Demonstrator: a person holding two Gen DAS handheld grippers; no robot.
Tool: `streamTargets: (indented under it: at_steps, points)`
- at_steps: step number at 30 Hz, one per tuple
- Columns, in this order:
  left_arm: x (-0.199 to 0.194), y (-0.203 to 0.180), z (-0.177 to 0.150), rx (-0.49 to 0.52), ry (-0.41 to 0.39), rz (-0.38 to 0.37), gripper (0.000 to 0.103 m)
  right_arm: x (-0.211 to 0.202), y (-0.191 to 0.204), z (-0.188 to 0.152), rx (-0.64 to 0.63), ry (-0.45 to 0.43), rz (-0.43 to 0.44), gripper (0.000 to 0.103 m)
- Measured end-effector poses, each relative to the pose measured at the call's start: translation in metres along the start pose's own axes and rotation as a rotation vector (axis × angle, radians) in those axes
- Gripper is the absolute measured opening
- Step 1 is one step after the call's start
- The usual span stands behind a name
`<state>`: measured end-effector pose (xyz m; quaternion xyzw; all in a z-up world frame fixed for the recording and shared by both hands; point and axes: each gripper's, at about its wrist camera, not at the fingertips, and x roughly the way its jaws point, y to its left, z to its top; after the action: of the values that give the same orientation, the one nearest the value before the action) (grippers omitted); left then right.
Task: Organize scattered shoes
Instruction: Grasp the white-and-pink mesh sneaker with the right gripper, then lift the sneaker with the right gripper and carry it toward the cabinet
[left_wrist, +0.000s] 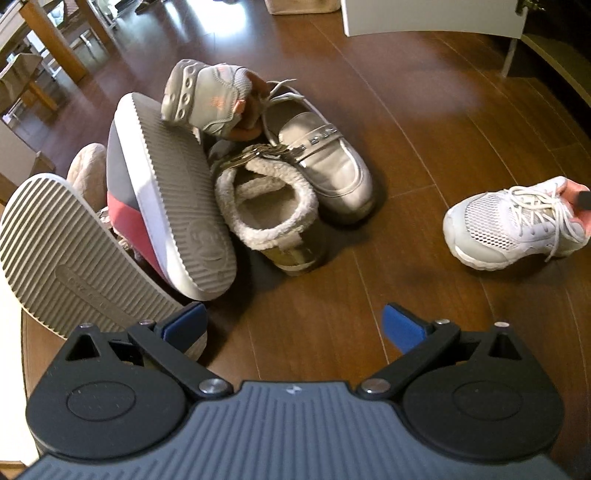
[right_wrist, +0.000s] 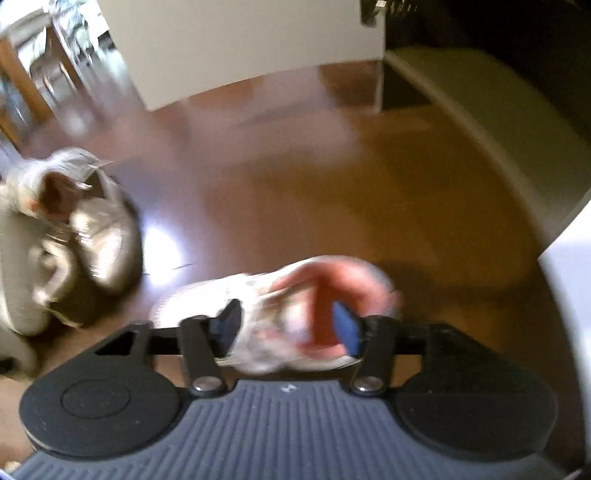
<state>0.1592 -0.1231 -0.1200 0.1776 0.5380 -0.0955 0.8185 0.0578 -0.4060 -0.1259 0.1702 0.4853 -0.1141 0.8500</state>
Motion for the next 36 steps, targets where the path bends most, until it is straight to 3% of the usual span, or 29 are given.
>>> streamTargets:
  at_steps: [3,13,14,16,18,21,23,24,25,26,28,29,32,34,36]
  points:
    - [0.001,0.001,-0.002,0.002,0.003,0.006,0.102,0.032,0.012,0.009,0.040,0.025,-0.060,0.064]
    - [0.013,0.011,-0.009,-0.031,0.030,0.019,0.102,0.069,0.020,0.028,0.015,0.066,-0.038,0.063]
    - [0.013,0.012,-0.010,-0.030,0.028,0.022,0.102,0.074,0.023,0.028,-0.014,0.074,-0.044,0.052]
    - [0.012,0.014,-0.011,-0.033,0.025,0.025,0.102,0.088,0.025,0.032,-0.073,0.082,-0.055,0.049]
    - [0.011,0.018,-0.013,-0.038,0.026,0.030,0.102,0.091,0.037,0.032,-0.318,0.042,-0.034,0.035]
    - [0.011,0.025,-0.017,-0.053,0.037,0.045,0.102,0.086,0.047,0.028,-0.614,-0.003,0.055,0.032]
    - [0.008,0.031,-0.020,-0.059,0.040,0.054,0.102,0.080,0.063,0.024,-0.923,-0.013,0.154,0.033]
    - [0.007,0.033,-0.021,-0.061,0.040,0.057,0.102,0.078,0.072,0.025,-0.997,-0.011,0.156,0.034]
    - [0.005,0.034,-0.022,-0.063,0.038,0.059,0.102,0.076,0.080,0.028,-1.022,-0.031,0.116,0.044]
    - [0.000,0.037,-0.023,-0.068,0.032,0.062,0.102,0.073,0.089,0.031,-1.039,-0.057,0.070,0.061]
    - [-0.010,0.048,-0.026,-0.082,0.013,0.069,0.102,0.066,0.100,0.037,-1.015,-0.089,0.051,0.065]
    - [-0.013,0.052,-0.027,-0.087,0.006,0.073,0.102,0.059,0.112,0.047,-0.941,-0.108,0.066,0.065]
    - [-0.014,0.067,-0.030,-0.117,0.006,0.086,0.102,0.041,0.151,0.072,-0.719,-0.133,0.251,0.060]
    - [-0.010,0.074,-0.029,-0.145,0.017,0.084,0.102,0.038,0.191,0.093,-0.530,-0.132,0.419,0.060]
    - [-0.004,0.083,-0.027,-0.182,0.030,0.075,0.102,0.050,0.222,0.111,-0.349,-0.120,0.503,0.064]
